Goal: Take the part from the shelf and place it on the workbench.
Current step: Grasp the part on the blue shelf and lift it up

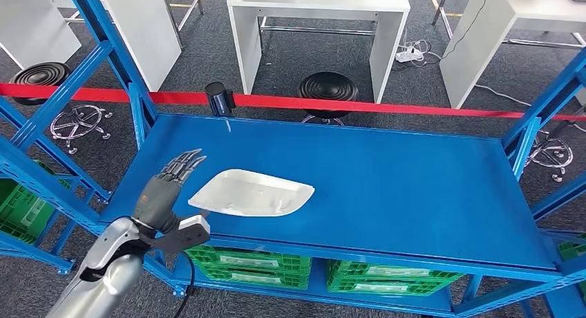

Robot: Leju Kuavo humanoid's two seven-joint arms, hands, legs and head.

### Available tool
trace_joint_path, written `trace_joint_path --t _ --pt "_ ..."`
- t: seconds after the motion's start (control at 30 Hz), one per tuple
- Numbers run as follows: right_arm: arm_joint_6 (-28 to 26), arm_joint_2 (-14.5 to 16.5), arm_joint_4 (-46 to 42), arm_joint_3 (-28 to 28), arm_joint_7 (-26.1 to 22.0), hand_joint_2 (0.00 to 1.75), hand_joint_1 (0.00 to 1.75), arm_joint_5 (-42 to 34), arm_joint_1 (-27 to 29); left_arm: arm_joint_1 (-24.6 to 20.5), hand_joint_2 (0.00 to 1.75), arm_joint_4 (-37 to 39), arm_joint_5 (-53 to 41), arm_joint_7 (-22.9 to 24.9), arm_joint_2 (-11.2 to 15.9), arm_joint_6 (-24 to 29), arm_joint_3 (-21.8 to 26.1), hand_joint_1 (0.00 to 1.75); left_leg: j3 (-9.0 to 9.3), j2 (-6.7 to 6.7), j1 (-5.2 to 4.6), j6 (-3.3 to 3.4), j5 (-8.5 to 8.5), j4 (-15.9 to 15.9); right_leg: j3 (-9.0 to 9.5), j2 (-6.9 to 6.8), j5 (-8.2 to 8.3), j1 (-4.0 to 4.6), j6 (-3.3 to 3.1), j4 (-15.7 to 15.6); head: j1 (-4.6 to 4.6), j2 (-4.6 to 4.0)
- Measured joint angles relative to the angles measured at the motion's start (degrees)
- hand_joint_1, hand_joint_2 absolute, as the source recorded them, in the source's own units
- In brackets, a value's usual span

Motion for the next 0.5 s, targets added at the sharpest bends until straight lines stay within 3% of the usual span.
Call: trace_joint_path --t 0.27,0.5 --pt "-0.28 0.00 0.00 -0.01 -0.30 0.00 0.00 -0.09 -0.05 -11.06 1.75 17.91 -1.03 -2.35 -5.28 3.40 -7.85 0.00 0.02 0.00 -0.03 0.01 0.01 0.01 0.09 0.02 0.03 -0.03 0.03 0.00 0.00 0.00" --pt "-0.75 0.00 0.00 -0.01 -0.63 0.00 0.00 -0.26 0.02 -15.12 1.75 25.69 -0.07 -3.48 -8.37 4.41 -11.03 0.00 0.03 0.01 -0.02 0.01 0.00 0.00 0.06 0.03 0.03 -0.02 0.03 0.00 0.00 0.00"
